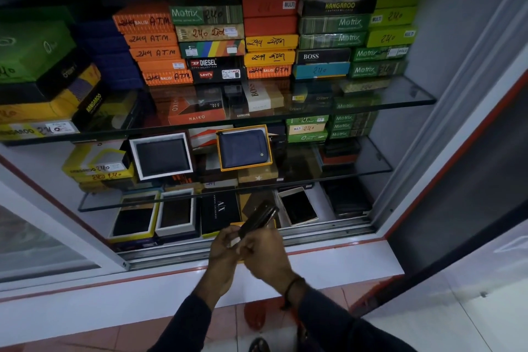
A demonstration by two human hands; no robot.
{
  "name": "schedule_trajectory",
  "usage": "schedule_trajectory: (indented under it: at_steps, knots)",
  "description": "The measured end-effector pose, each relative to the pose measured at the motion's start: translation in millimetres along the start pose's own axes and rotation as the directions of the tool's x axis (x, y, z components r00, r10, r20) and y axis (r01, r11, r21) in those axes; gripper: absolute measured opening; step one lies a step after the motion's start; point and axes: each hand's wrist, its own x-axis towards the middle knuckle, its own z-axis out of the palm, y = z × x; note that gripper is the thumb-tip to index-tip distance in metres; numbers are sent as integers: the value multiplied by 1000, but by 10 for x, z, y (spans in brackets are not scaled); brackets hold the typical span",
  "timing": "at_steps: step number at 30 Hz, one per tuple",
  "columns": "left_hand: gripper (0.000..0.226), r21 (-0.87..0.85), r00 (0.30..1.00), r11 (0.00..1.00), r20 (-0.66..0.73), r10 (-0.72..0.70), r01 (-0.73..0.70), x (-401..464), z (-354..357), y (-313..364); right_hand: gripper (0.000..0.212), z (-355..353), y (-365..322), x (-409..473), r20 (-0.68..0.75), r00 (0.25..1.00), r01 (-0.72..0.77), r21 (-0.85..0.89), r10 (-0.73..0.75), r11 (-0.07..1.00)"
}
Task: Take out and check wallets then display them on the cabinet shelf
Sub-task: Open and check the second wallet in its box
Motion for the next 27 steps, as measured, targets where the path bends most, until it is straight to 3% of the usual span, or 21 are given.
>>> schedule_trajectory:
  at_steps: [4,7,10,12,14,19,23,27]
  knots:
    - [49,54,999,997,8,51,-51,-10,-33,-90,21,82,6,-12,41,999,-17,-159,23,987]
    - [52,90,999,995,46,28,-32,-36,-103,-46,19,-43,55,16,55,998,6,-120,0,993]
    - [66,148,995,989,101,-27,12,-82,-243,64,11,-366,254,107,65,995,-74,-108,81,991]
    - [69,159,990,987,130,-51,30,-99,-352,154,8,-655,403,171,54,992,-114,-36,115,993]
    - [67,150,979,987,183,-90,63,-132,-405,231,12,-907,505,203,70,988,-148,199,137,969]
    - [67,76,916,989,374,-148,129,-236,-201,322,20,-1053,651,274,198,952,-306,567,234,765]
    - [68,82,864,985,473,-172,151,-246,58,325,23,-738,706,172,338,935,-332,724,109,605]
    - [69,139,886,985,437,-157,106,-216,75,414,33,-541,851,178,313,901,-417,818,302,396]
